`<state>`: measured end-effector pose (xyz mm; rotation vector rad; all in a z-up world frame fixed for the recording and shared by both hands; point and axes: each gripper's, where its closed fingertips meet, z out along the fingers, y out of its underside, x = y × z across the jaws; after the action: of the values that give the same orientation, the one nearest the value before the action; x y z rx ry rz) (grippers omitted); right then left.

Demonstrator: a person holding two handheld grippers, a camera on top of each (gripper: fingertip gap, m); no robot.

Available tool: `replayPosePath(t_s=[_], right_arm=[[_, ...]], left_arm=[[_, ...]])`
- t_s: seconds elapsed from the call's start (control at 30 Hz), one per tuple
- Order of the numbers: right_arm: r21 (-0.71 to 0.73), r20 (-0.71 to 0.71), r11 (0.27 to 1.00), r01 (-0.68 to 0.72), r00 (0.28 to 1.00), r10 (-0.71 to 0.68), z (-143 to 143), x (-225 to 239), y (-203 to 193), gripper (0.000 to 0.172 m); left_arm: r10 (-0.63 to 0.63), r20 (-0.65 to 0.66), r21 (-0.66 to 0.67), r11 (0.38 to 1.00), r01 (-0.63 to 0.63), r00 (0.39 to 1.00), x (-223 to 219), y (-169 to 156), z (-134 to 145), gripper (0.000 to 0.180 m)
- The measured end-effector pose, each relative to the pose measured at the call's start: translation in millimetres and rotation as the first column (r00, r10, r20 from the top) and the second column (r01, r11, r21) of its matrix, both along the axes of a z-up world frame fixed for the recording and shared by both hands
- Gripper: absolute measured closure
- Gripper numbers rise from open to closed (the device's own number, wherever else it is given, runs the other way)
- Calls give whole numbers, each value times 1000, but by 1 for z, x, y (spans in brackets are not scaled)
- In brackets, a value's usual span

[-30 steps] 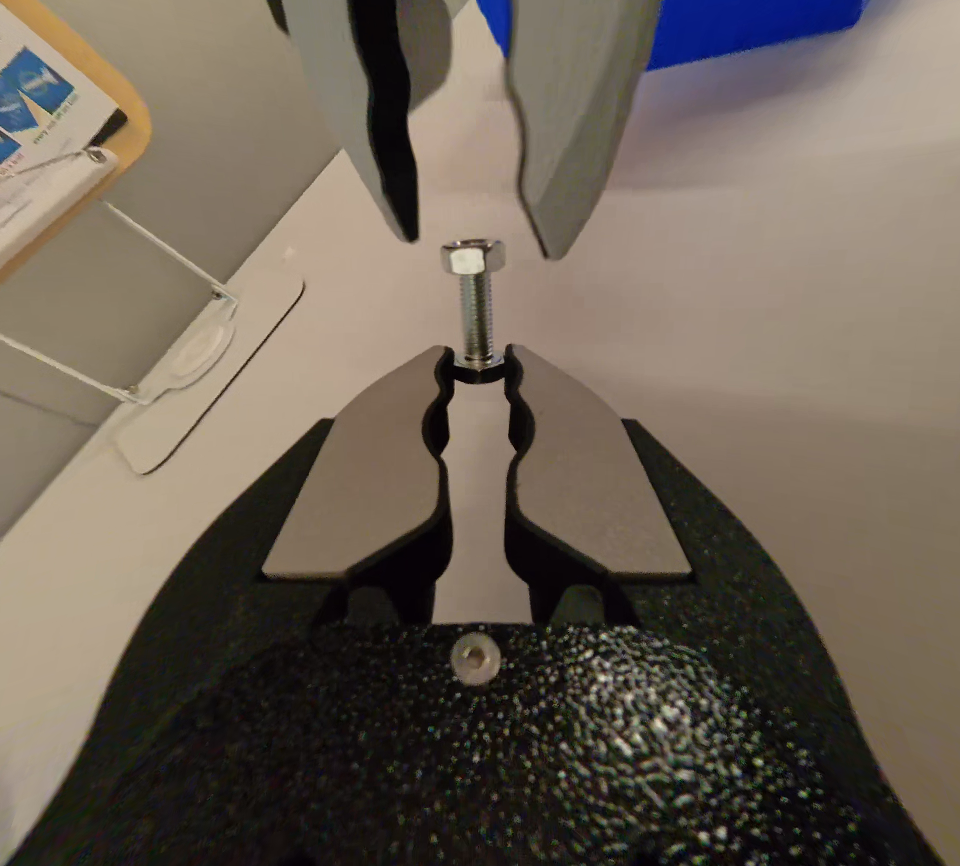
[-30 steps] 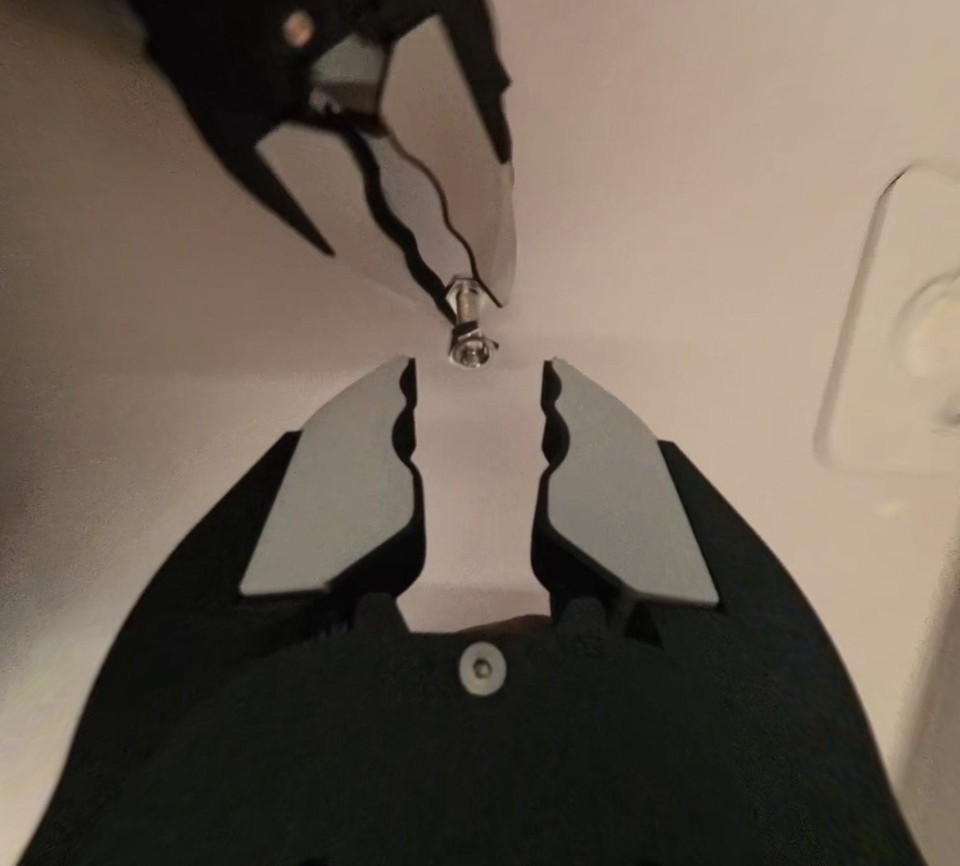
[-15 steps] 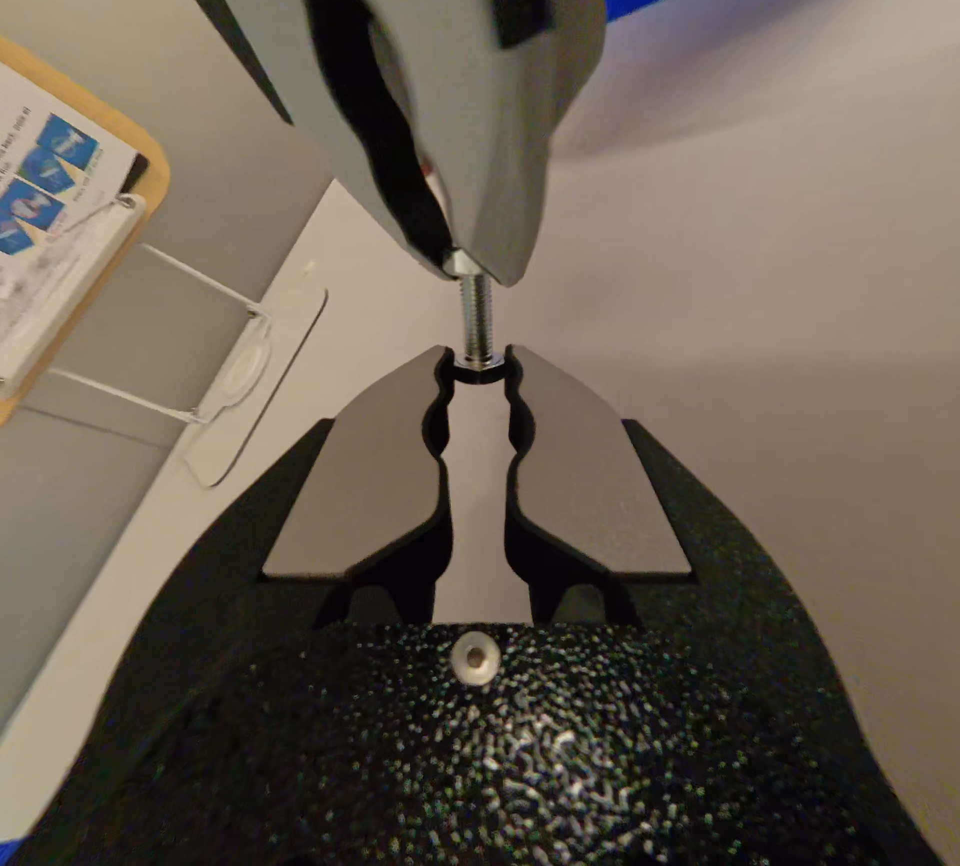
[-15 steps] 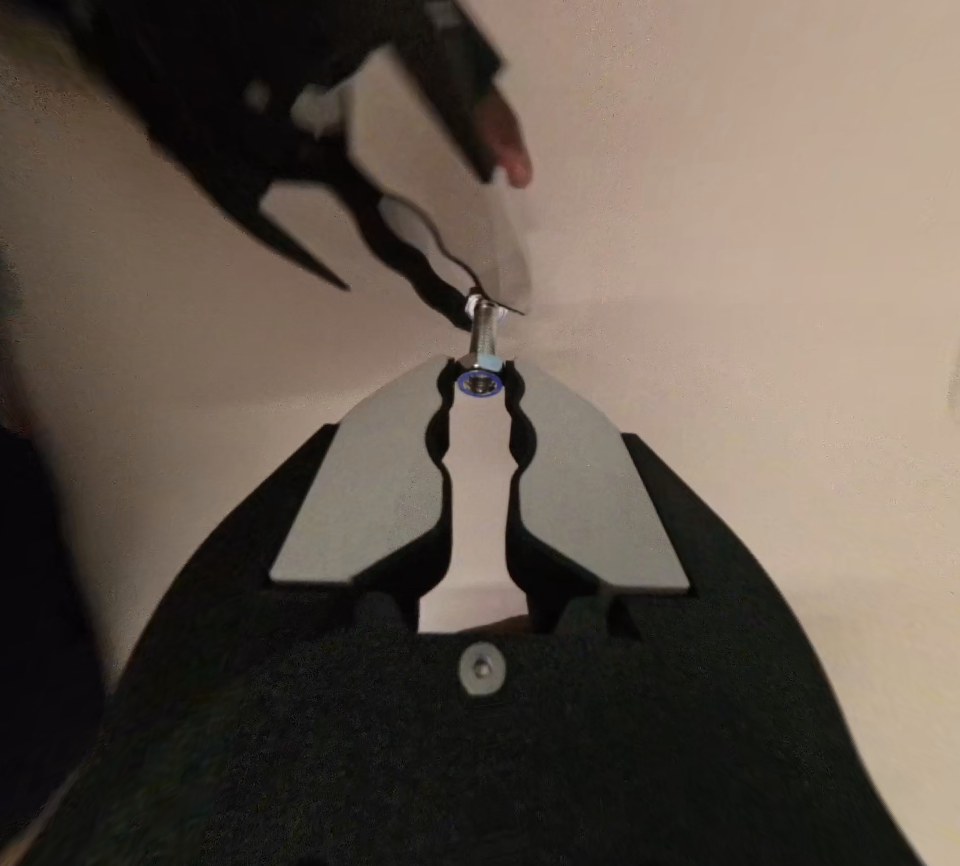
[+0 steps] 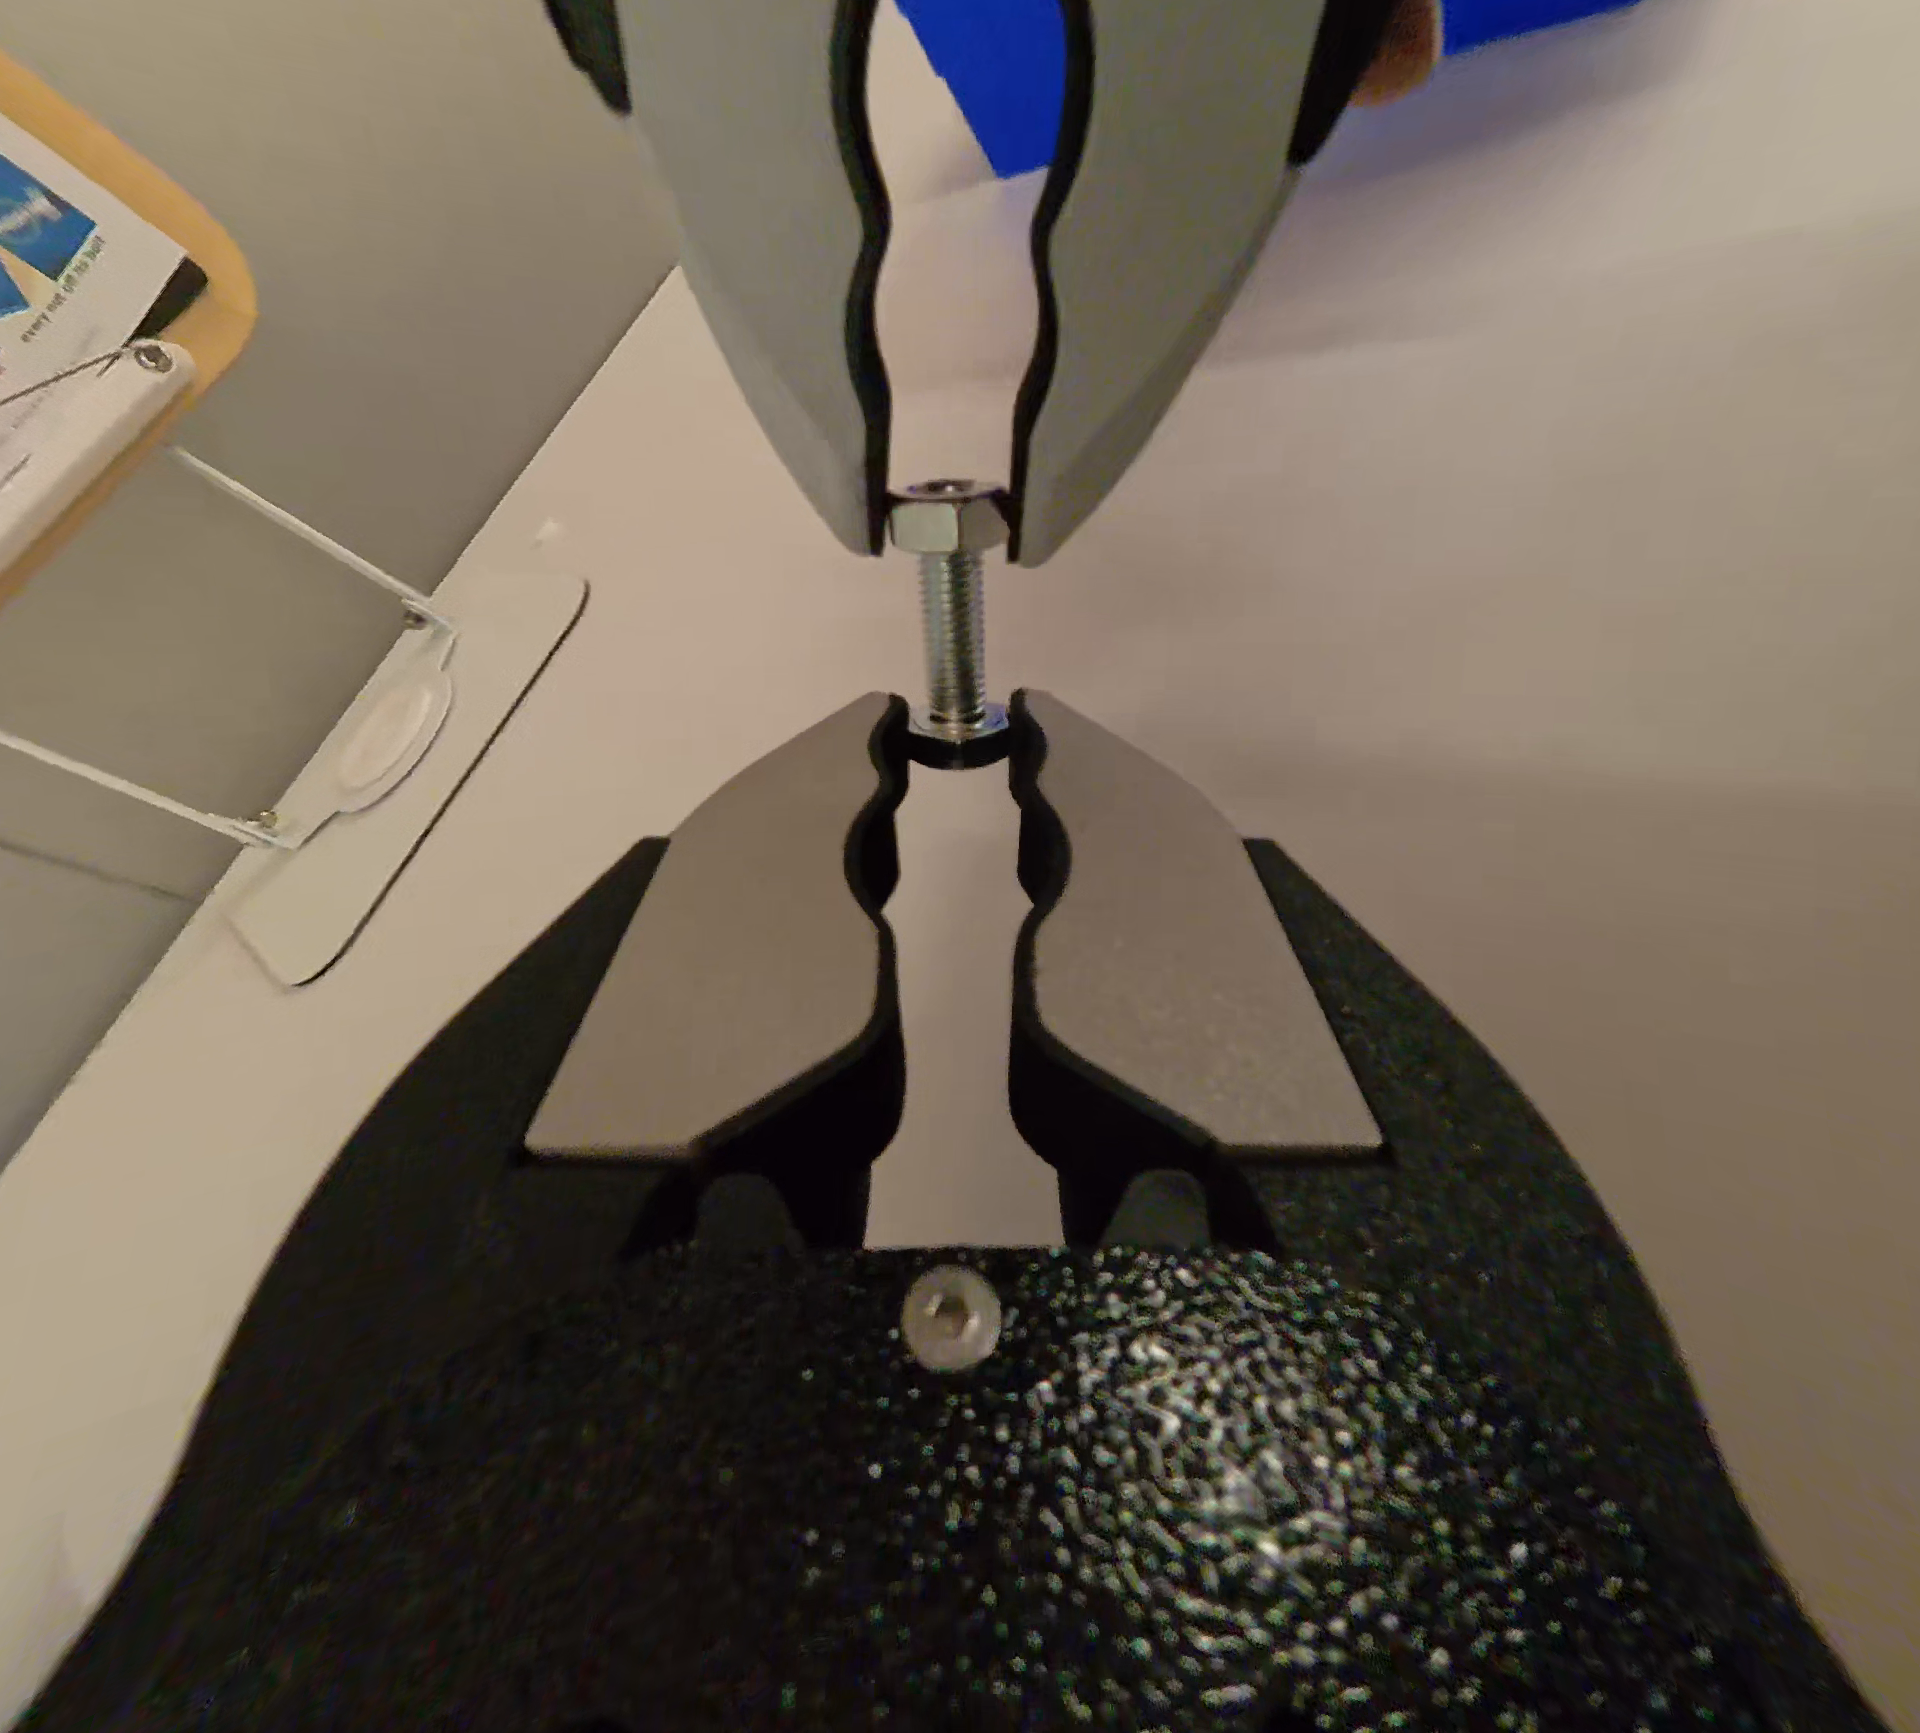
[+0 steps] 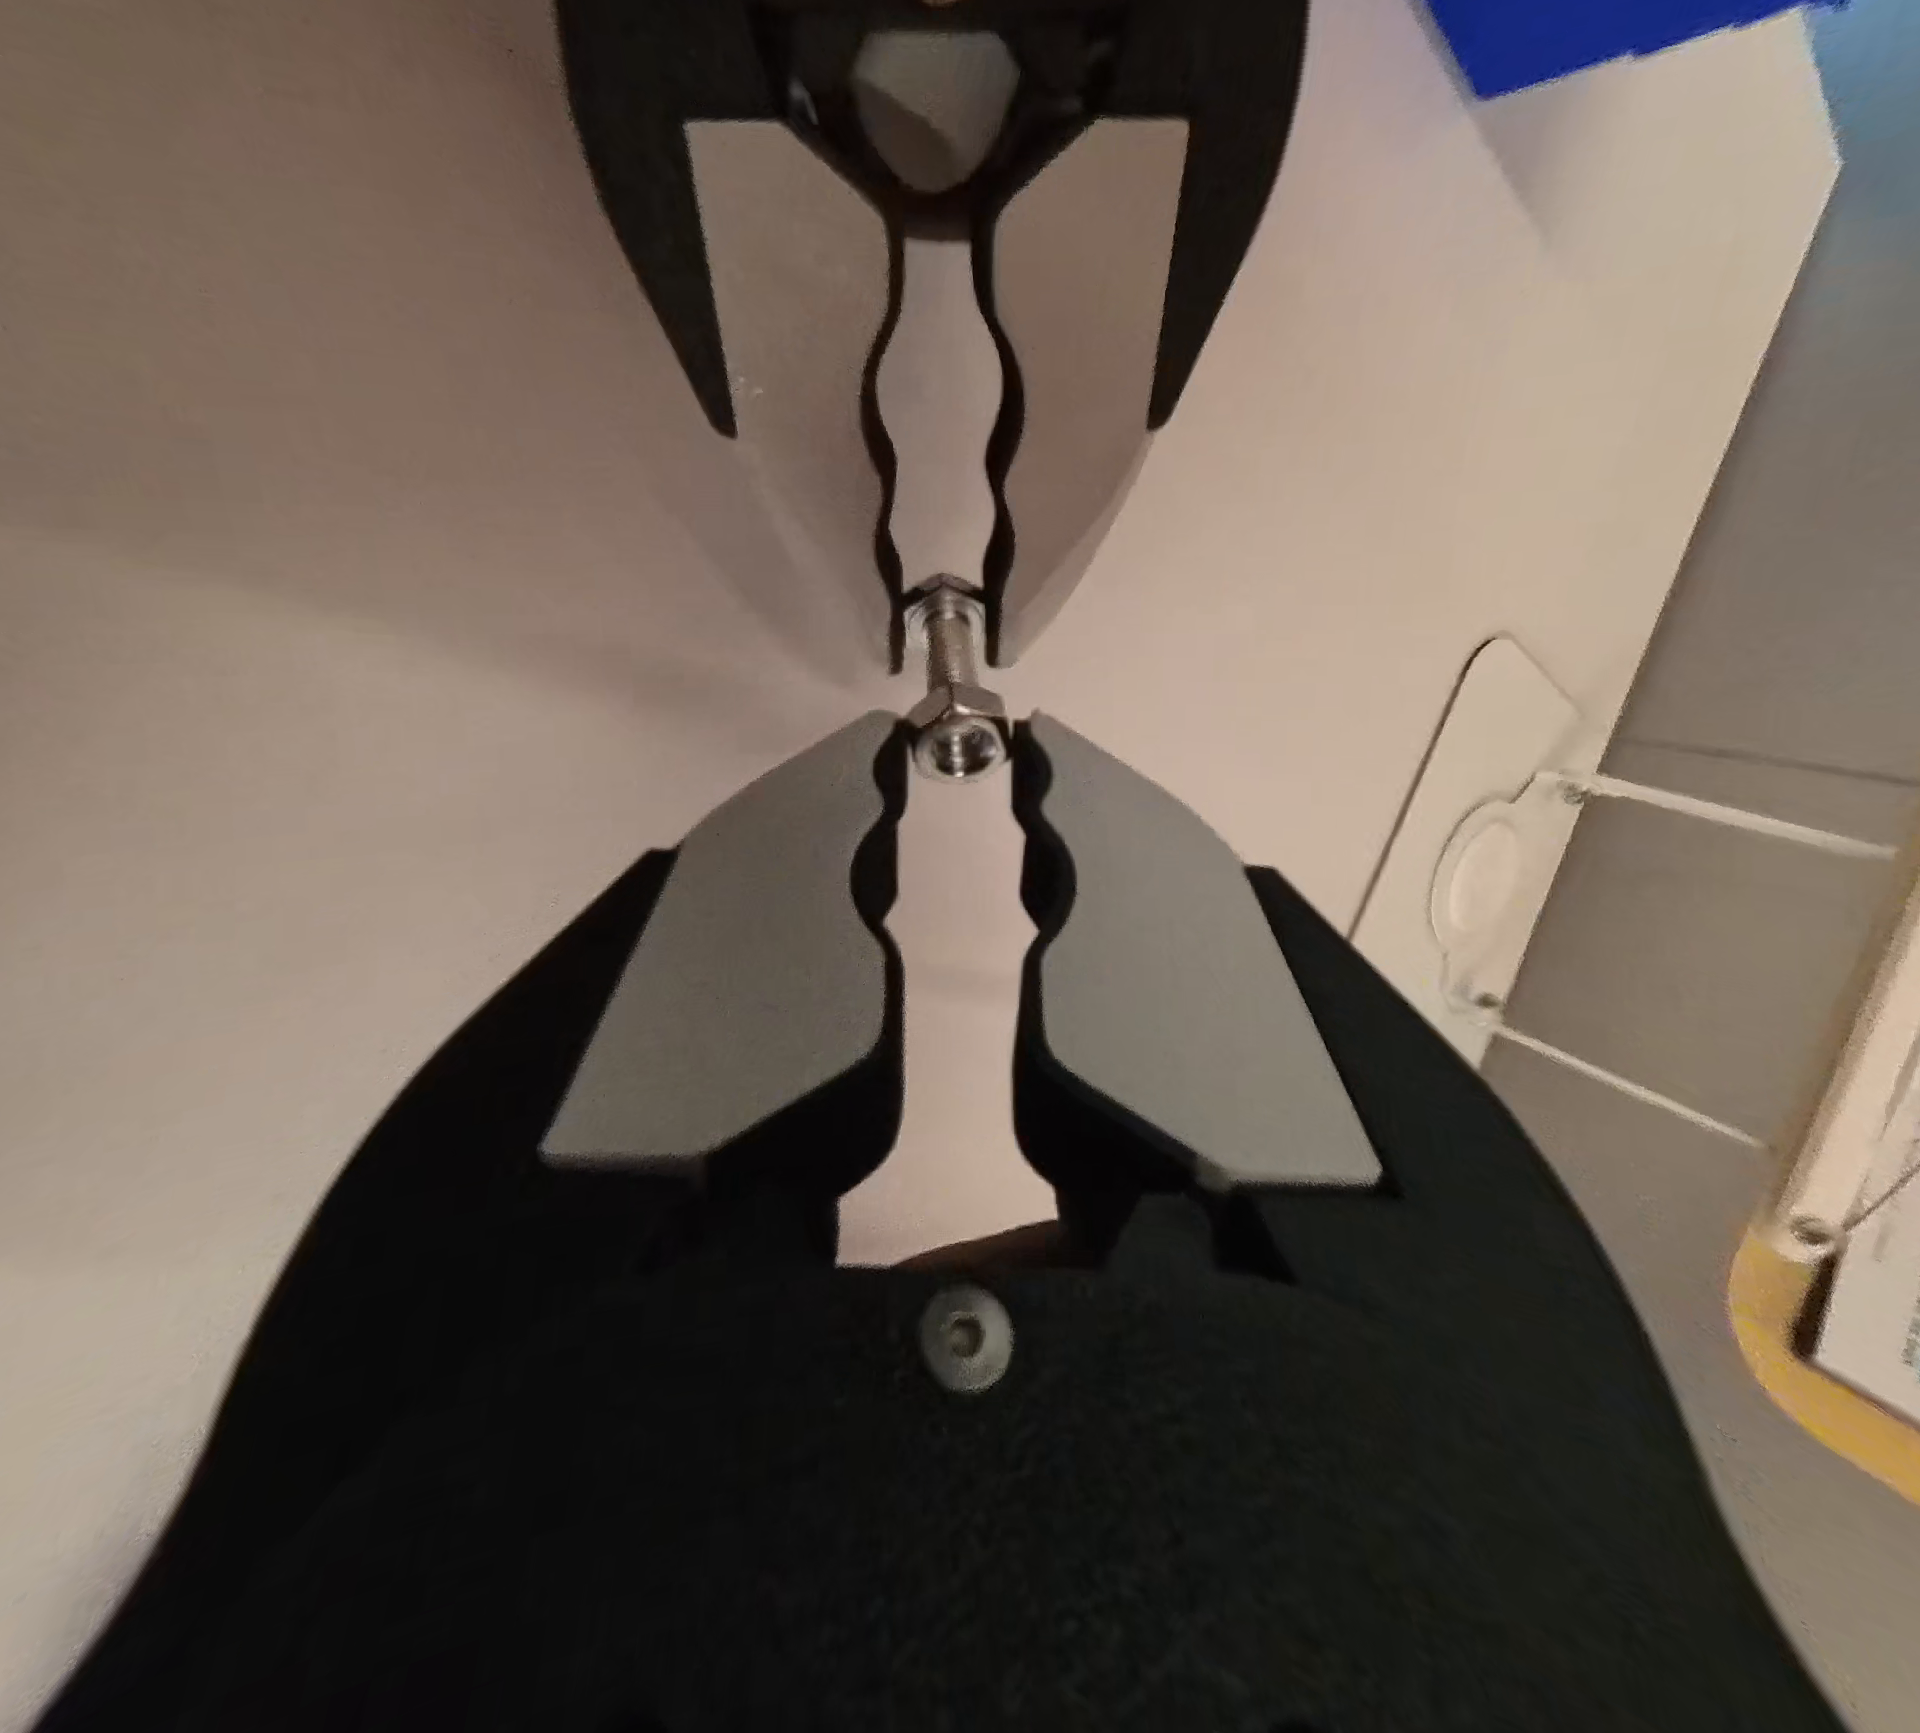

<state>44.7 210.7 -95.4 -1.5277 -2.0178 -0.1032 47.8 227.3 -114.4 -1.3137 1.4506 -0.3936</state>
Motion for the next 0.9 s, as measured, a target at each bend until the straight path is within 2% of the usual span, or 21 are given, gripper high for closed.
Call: replayPosePath(t_s=[0.07, 0.1, 0.13, 0.17, 0.2, 0.23, 0.3, 0.33, 0.4, 0.43, 0.5, 0.57, 0.63, 0.7, 0.73, 0.77, 0.8, 0.83, 0.87, 0.9], right_arm=[[-144, -15, 977, 158, 987, -162, -8, 4, 0, 153], [-280, -41, 917, 283, 951, -306, -11, 5, -1, 154], [-436, -49, 809, 394, 887, -459, -13, 5, -4, 154], [-563, -46, 698, 444, 826, -562, -14, 4, -6, 154], [-635, -57, 635, 439, 794, -606, -12, 3, -6, 153], [-663, -86, 626, 411, 788, -609, -9, 1, -5, 152], [-615, -158, 713, 336, 834, -529, -3, -1, -5, 135], [-530, -191, 794, 297, 871, -453, 0, -1, -4, 131], [-252, -194, 948, 195, 949, -247, 5, 3, 1, 121], [-105, -154, 986, 127, 978, -142, 6, 4, 3, 122], [70, -65, 997, 13, 998, -9, 6, 5, 4, 123], [96, -52, 995, -14, 998, 19, 4, 0, 2, 133], [54, -83, 999, 6, 997, -1, 3, -5, -1, 153], [-52, -89, 992, 111, 989, -115, -3, -2, -1, 154], [-162, -110, 963, 217, 965, -236, -6, -1, -1, 154], [-314, -131, 889, 335, 912, -390, -9, 0, -2, 154], [-470, -133, 779, 416, 839, -528, -10, -1, -4, 154], [-584, -129, 685, 437, 782, -609, -10, -3, -6, 154], [-638, -137, 642, 425, 759, -637, -8, -4, -6, 154], [-643, -158, 655, 396, 769, -620, -6, -4, -5, 148]], left_arm=[[22, -51, 76, 997, -19, 998, -1, 2, -4, 163], [37, -75, 116, 993, -29, 996, -2, 3, -6, 163], [49, -97, 152, 988, -34, 994, -3, 4, -7, 163], [53, -115, 179, 983, -32, 992, -3, 4, -8, 163], [56, -116, 190, 981, -33, 992, -3, 4, -7, 163], [62, -105, 182, 982, -42, 993, -3, 4, -5, 163], [53, -62, 112, 993, -46, 997, -3, 5, -1, 163], [47, -36, 71, 996, -45, 998, -3, 5, 0, 163], [39, 4, 5, 999, -39, 999, -5, 7, 2, 163], [35, 18, -17, 999, -35, 999, -5, 7, 3, 163], [22, 31, -35, 999, -21, 999, -5, 6, 4, 163], [1, 22, -25, 1000, -1, 1000, -3, 2, 3, 163], [-11, 9, -5, 1000, 11, 1000, -1, -1, 2, 163], [2, -28, 38, 999, -1, 1000, -1, 0, -2, 163], [16, -50, 72, 997, -12, 999, -2, 1, -4, 163], [31, -72, 109, 994, -23, 997, -2, 3, -5, 163], [39, -89, 137, 990, -27, 995, -3, 3, -6, 163], [42, -95, 152, 988, -27, 995, -3, 3, -6, 163], [41, -89, 148, 989, -28, 995, -3, 3, -5, 163], [38, -74, 127, 992, -28, 997, -3, 3, -3, 163]])
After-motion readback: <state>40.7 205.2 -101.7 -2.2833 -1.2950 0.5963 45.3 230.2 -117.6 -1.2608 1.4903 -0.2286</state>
